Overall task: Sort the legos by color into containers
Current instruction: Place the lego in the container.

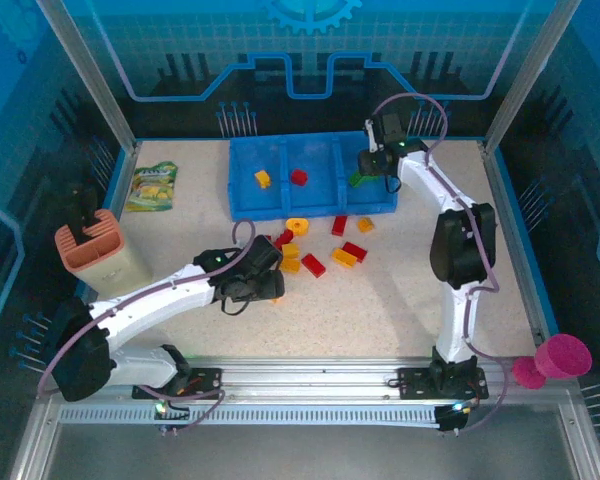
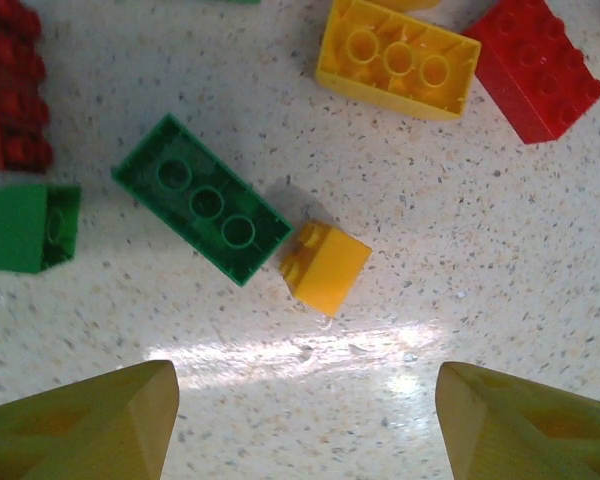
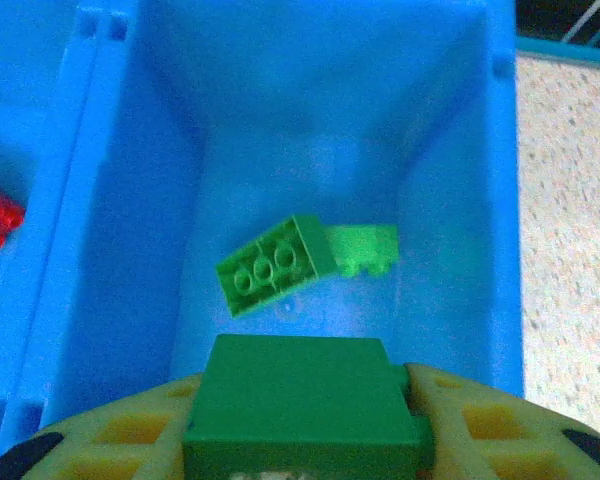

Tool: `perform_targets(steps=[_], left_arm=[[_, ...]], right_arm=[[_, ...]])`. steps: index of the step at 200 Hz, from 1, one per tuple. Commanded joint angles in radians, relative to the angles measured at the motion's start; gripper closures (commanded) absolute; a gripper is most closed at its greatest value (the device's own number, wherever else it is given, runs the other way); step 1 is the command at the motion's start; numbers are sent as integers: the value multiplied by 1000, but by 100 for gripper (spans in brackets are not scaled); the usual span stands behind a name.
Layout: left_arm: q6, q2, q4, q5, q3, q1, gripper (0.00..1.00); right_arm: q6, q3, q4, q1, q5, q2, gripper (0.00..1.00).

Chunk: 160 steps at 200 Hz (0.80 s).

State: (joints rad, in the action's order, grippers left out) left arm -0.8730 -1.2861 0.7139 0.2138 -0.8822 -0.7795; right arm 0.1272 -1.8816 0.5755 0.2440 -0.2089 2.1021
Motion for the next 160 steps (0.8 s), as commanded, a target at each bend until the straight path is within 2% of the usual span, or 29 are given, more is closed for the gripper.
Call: perform_targets(steps=[1,35,80,126,160], left_arm=[[-255,-23,18,59,-15,-24,33],[-389,-104,22,62,-58,-41,33],[-481,-228,21,43,-106,-57,30],[-485,-303,22,67,-163,-55,29],[-508,-322,24,66,-163,-49,29]], right_arm=[[-44,-89,-17,-22,2,59,58],[-57,-164,-18,-48,59,127,54],[-70,-187,-27,-50,141,144,49],[-87,-166,-54,-48,195,131,38],[-97,-163,-55,-49,205,127,37]])
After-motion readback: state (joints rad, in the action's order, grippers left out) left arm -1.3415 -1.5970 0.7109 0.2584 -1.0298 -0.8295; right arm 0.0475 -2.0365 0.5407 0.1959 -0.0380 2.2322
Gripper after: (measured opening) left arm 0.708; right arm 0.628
